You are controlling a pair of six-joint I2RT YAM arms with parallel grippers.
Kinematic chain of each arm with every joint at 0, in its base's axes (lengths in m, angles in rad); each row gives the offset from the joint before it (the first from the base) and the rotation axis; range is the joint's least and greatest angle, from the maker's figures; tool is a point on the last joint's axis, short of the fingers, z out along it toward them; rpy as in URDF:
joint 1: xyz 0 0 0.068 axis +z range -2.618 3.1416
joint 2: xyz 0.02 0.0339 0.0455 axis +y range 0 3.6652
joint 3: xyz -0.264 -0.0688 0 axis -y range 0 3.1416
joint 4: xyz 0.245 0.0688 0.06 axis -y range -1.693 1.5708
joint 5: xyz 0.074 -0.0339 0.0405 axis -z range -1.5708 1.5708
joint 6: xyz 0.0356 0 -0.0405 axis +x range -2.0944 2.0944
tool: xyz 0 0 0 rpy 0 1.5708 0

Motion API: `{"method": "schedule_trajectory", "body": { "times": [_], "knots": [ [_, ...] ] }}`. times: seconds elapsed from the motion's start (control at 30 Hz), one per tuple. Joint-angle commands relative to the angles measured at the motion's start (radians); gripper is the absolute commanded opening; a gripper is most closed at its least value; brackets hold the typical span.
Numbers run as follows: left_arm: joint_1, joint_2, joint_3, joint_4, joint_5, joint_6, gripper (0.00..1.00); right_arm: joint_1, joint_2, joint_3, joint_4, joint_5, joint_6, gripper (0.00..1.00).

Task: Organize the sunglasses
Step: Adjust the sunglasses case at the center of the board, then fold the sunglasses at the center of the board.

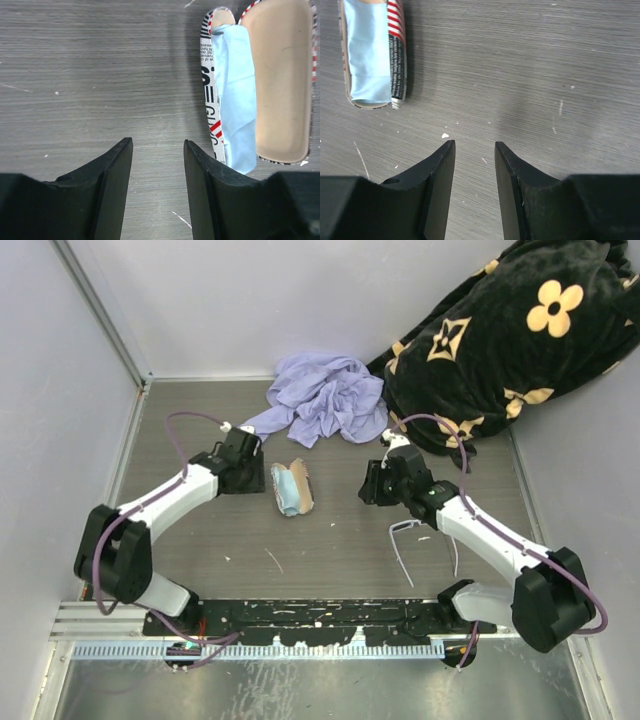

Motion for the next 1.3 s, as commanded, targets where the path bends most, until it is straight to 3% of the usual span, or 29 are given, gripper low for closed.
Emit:
{"method": "schedule_trajectory", "body": {
  "times": [0.0,0.13,0.23,0.43,0.57,0.73,0.93,1.27],
  "knots": [
    [0.002,-0.129,-0.015,-0.014,-0.074,-0.024,0.48,-0.001,-0.075,0.042,-0.06,0.133,0.003,0.45],
    [-0.023,-0.219,-0.036,0.007,-0.029,-0.01,0.49,-0.001,-0.129,0.034,-0.108,0.257,0.067,0.48],
    [-0.107,-0.267,-0.031,0.031,-0.043,0.013,0.49,-0.012,-0.158,0.032,-0.138,0.329,0.104,0.49],
    [-0.298,-0.257,0.035,0.066,-0.094,-0.021,0.5,-0.161,-0.17,0.088,-0.245,0.263,0.142,0.51],
    [-0.441,-0.149,0.089,0.117,-0.139,-0.087,0.5,-0.272,-0.231,0.097,-0.273,0.221,0.179,0.52],
    [-0.599,0.014,0.167,0.209,-0.185,-0.139,0.5,-0.295,-0.341,0.123,-0.29,0.254,0.23,0.53],
    [-0.666,0.214,0.341,0.21,-0.113,-0.14,0.5,-0.295,-0.458,0.149,-0.336,0.343,0.21,0.54],
    [-0.793,0.369,0.432,0.192,-0.207,-0.33,0.53,-0.295,-0.601,0.117,-0.379,0.408,0.248,0.53]
  ]
}}
